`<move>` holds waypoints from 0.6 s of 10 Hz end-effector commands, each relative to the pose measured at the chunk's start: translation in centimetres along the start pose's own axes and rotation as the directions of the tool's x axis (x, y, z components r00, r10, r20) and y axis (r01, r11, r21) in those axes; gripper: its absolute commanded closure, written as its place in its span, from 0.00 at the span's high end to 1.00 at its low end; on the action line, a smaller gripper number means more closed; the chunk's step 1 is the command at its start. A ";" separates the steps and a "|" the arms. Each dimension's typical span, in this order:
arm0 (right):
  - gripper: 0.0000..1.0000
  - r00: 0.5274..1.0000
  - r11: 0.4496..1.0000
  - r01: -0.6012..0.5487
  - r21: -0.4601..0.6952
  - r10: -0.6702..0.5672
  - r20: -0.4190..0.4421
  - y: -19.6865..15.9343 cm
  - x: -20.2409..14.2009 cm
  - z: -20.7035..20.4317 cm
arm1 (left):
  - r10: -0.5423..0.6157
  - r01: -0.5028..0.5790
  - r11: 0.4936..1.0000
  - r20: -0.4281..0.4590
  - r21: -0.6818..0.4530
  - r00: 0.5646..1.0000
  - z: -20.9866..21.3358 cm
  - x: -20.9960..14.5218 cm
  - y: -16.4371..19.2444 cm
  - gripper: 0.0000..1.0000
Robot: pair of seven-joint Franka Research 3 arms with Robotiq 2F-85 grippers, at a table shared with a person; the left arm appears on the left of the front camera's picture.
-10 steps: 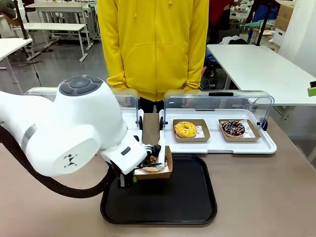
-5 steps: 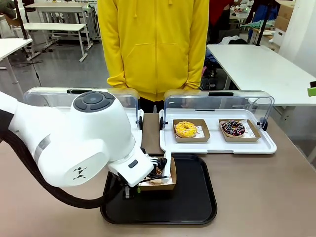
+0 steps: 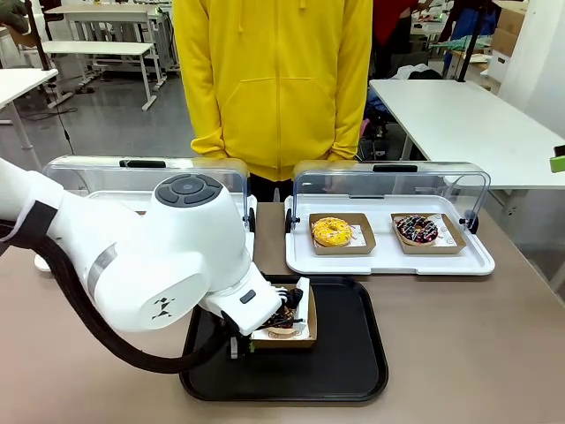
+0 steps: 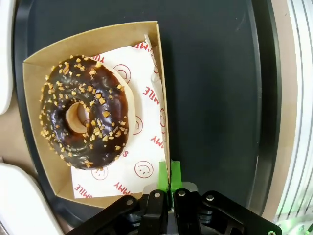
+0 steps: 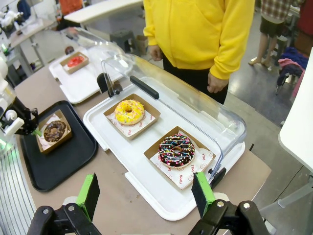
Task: Move the second donut from the left to the tray.
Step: Pick up the Paper togo box containing the Donut indicated by the person and place it on the Handle tray.
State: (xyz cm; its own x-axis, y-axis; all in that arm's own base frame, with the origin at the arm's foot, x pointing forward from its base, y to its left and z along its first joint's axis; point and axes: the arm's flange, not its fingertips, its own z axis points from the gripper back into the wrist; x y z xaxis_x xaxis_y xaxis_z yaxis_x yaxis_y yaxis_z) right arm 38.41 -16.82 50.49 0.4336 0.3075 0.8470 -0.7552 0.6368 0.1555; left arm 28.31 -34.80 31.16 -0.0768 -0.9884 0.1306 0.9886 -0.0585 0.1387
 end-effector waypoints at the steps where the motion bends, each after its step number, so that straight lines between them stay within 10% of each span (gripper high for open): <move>1: 1.00 0.999 1.000 -0.026 0.000 0.026 0.030 -0.2 0.1 -0.1 | -0.010 0.009 1.000 -0.017 -0.002 1.000 0.3 0.5 0.4 0.02; 2: 1.00 0.999 1.000 -0.026 0.000 0.026 0.030 -0.2 0.1 -0.1 | -0.007 0.007 1.000 -0.014 -0.007 1.000 0.4 0.5 0.4 0.13; 3: 1.00 0.999 1.000 -0.026 0.000 0.026 0.030 -0.2 0.1 -0.1 | -0.017 0.017 1.000 -0.019 0.007 1.000 0.7 0.5 0.4 0.59; 5: 1.00 0.999 1.000 -0.026 0.000 0.026 0.030 -0.2 0.1 -0.1 | -0.012 0.012 1.000 -0.017 0.004 1.000 2.0 0.4 0.5 1.00; 6: 1.00 0.999 1.000 -0.026 0.000 0.026 0.030 -0.2 0.1 -0.1 | -0.009 0.009 1.000 -0.016 0.006 1.000 3.0 0.5 0.4 1.00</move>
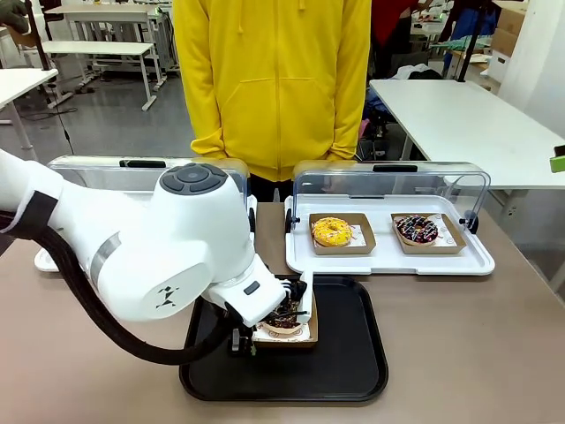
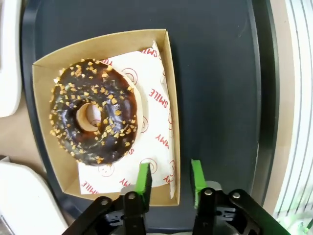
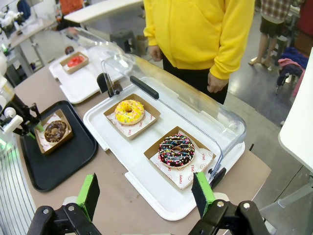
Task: Move the second donut from the left to the tray.
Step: Pick up the Paper togo box containing the Donut indicated by the person and place it on the Handle tray.
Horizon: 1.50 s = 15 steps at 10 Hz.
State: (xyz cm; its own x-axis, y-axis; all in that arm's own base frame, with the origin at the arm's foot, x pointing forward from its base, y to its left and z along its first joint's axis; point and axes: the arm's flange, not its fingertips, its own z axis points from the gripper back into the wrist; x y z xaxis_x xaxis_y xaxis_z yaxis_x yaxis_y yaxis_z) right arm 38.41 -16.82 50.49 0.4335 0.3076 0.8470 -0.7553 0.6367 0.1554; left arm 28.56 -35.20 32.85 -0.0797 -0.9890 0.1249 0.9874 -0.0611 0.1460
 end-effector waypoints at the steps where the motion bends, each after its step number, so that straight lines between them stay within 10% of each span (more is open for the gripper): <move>1: 1.00 0.999 1.000 -0.026 0.000 0.026 0.030 -0.2 0.1 -0.1 | 0.001 -0.001 1.000 -0.011 0.008 1.000 2.6 -0.2 0.0 1.00; 15: 1.00 0.999 1.000 -0.026 0.000 0.026 0.030 -0.2 0.1 -0.1 | -0.006 0.007 0.999 -0.023 0.033 1.000 5.9 0.2 -0.1 1.00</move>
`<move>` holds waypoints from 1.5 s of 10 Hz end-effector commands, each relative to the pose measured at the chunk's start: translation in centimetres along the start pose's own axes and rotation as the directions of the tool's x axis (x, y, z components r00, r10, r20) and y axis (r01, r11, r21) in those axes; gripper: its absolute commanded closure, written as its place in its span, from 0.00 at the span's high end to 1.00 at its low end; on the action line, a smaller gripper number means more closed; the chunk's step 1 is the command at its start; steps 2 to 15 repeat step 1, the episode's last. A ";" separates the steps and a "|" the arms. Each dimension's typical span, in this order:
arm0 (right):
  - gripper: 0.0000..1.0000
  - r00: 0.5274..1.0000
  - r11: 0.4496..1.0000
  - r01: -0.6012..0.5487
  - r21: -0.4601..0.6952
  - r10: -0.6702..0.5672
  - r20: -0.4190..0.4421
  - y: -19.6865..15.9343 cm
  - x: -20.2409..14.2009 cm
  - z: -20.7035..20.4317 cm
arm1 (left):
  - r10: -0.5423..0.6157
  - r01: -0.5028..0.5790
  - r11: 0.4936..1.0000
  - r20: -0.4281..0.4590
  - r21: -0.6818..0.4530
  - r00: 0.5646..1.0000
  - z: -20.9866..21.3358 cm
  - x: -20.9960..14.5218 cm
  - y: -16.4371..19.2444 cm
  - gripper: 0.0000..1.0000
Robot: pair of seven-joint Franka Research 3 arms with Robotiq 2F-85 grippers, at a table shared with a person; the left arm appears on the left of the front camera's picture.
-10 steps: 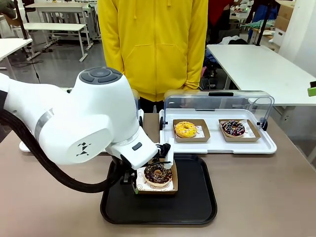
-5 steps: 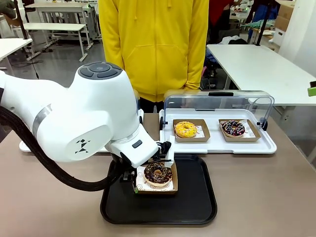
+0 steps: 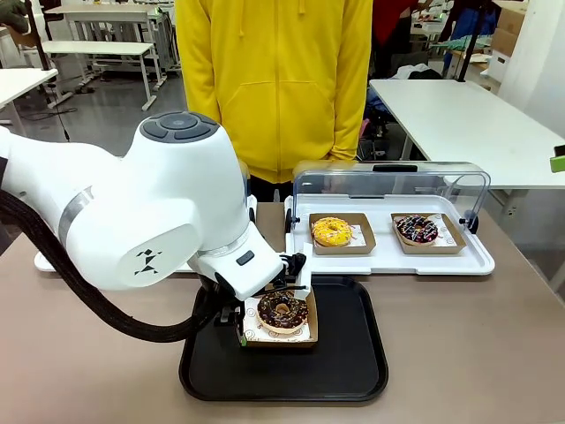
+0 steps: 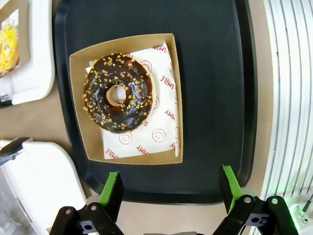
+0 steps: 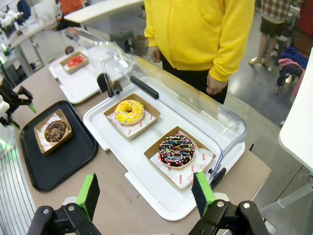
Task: Move the second donut from the left to the tray.
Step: Pick up the Paper togo box containing the Donut indicated by the person and place it on the Handle tray.
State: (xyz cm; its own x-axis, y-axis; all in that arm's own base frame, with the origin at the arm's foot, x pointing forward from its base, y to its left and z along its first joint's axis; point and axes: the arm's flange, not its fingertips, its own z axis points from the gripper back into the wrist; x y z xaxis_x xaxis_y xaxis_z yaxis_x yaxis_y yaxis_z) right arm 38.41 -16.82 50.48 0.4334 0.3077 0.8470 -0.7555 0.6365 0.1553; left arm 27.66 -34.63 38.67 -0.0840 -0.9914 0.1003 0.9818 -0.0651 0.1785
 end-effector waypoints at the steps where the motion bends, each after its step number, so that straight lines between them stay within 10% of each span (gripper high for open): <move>1: 1.00 0.999 1.000 -0.025 0.000 0.025 0.030 -0.2 0.1 -0.1 | 0.001 -0.001 1.000 0.001 0.001 1.000 0.0 -0.1 0.0 1.00; 15: 1.00 0.999 1.000 -0.025 0.000 0.025 0.030 -0.2 0.1 -0.1 | 0.001 -0.001 1.000 0.001 0.001 1.000 0.0 -0.1 0.0 1.00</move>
